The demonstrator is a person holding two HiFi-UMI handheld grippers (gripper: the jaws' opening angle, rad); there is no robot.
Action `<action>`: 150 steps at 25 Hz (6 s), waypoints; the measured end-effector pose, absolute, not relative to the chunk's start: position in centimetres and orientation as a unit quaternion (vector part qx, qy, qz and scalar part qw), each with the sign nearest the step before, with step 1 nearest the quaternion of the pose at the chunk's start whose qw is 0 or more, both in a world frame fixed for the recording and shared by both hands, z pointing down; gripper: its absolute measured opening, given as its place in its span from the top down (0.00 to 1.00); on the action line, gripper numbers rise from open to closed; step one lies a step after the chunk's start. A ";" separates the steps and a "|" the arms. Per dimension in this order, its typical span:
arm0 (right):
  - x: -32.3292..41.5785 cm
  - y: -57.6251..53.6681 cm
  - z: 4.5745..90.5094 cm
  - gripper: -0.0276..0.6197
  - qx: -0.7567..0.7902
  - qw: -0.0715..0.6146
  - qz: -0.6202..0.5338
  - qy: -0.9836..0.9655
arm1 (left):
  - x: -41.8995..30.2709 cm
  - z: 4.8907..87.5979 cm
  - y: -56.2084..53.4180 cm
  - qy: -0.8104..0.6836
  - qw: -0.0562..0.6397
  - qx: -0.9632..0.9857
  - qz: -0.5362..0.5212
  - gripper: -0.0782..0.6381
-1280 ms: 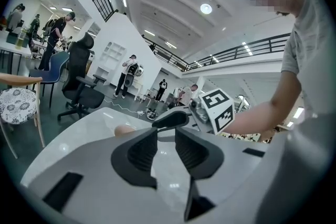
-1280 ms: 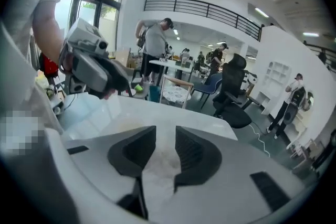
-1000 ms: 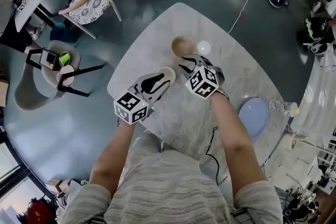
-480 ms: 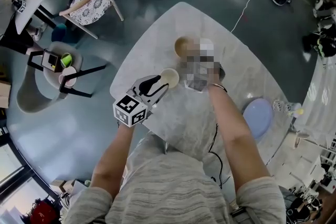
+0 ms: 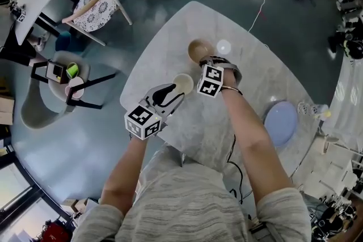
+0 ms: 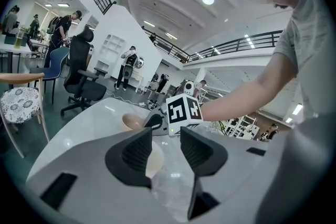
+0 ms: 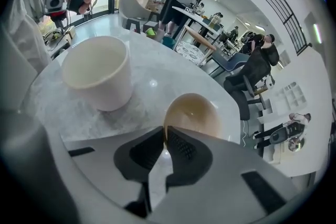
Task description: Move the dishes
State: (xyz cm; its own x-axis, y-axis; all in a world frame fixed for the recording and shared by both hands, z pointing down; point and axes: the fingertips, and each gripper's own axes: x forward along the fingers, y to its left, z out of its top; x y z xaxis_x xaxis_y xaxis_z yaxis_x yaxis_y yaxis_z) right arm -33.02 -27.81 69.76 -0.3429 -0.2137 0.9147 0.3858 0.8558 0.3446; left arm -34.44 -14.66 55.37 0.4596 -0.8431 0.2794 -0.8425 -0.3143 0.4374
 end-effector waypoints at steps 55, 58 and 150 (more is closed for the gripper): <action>-3.5 -21.0 67.9 0.68 0.244 0.577 -0.020 -0.779 | -14.7 53.8 -14.3 -0.307 0.260 0.913 0.065 0.66; -5.0 -20.9 66.0 0.68 0.238 0.555 -0.036 -0.796 | -15.1 53.5 -14.3 -0.313 0.258 0.912 0.061 0.66; -8.3 -22.8 66.0 0.89 0.116 0.638 -0.130 -0.750 | -14.0 55.6 -13.4 -0.298 0.282 0.908 0.084 0.66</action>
State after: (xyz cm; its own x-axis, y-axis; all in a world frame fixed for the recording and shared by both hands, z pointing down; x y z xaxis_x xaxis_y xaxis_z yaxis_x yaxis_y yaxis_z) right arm -8.28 -22.75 65.97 -0.1603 -0.3399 0.9267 -0.0071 0.9392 0.3433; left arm -14.04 -13.40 55.59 0.8077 -0.4946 0.3210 -0.5894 -0.6628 0.4619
